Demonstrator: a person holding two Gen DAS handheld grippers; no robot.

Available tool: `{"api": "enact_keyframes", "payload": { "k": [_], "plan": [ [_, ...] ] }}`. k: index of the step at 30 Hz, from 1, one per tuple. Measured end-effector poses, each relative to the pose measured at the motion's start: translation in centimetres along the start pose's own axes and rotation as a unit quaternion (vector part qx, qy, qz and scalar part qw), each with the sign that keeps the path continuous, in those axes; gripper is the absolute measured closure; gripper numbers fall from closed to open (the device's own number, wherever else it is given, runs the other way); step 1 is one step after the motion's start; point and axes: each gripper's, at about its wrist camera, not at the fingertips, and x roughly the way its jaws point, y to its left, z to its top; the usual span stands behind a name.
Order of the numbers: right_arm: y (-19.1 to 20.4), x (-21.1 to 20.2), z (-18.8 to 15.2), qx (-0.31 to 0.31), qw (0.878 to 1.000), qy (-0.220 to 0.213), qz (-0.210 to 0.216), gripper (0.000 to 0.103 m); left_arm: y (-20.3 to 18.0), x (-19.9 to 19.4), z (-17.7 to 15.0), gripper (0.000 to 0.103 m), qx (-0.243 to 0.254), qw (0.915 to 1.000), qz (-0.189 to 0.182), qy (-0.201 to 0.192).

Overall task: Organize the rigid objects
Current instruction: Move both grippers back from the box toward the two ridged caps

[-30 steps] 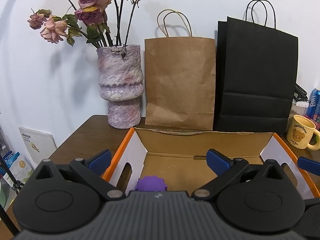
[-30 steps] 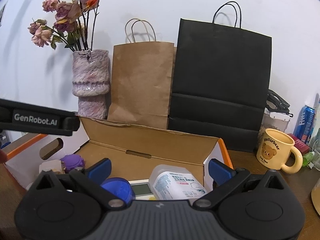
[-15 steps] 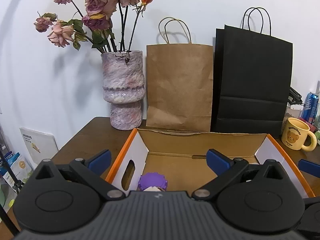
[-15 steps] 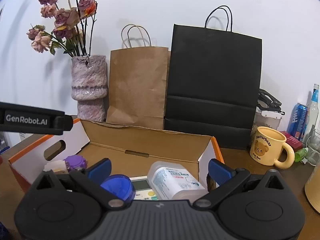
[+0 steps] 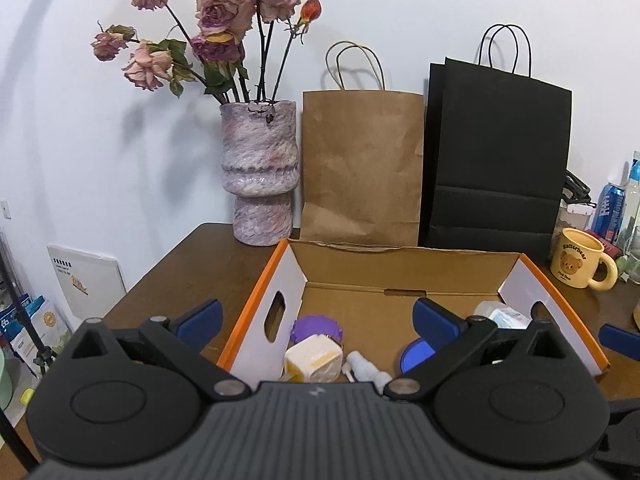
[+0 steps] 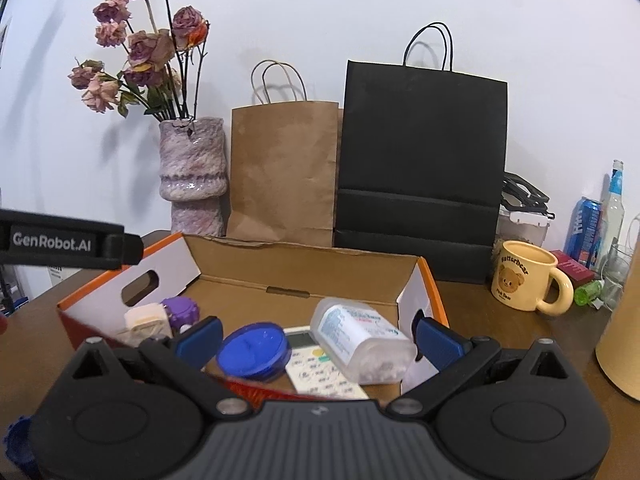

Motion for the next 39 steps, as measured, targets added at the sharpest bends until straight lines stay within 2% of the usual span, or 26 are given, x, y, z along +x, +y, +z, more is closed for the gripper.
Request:
{"api": "enact_keyframes", "payload": {
  "k": [16,23,39],
  "plan": [
    [0.6,-5.9,-3.0,0.006,1.0,0.006,0.002,0.0,1.3,-5.6,-3.7,0.0,0.013,0.9998,-0.008,0.012],
    [0.8,-7.7,-4.6,0.01,1.0,0.021,0.006,0.0,2.7,-7.4,-5.7,0.0,0.016,0.9996,-0.005,0.024],
    [2.3,-10.2,-7.3,-0.011,0.998,0.061,0.019,0.0,6.3,-9.5,-9.4,0.0,0.017,0.9987,-0.001,0.049]
  ]
}}
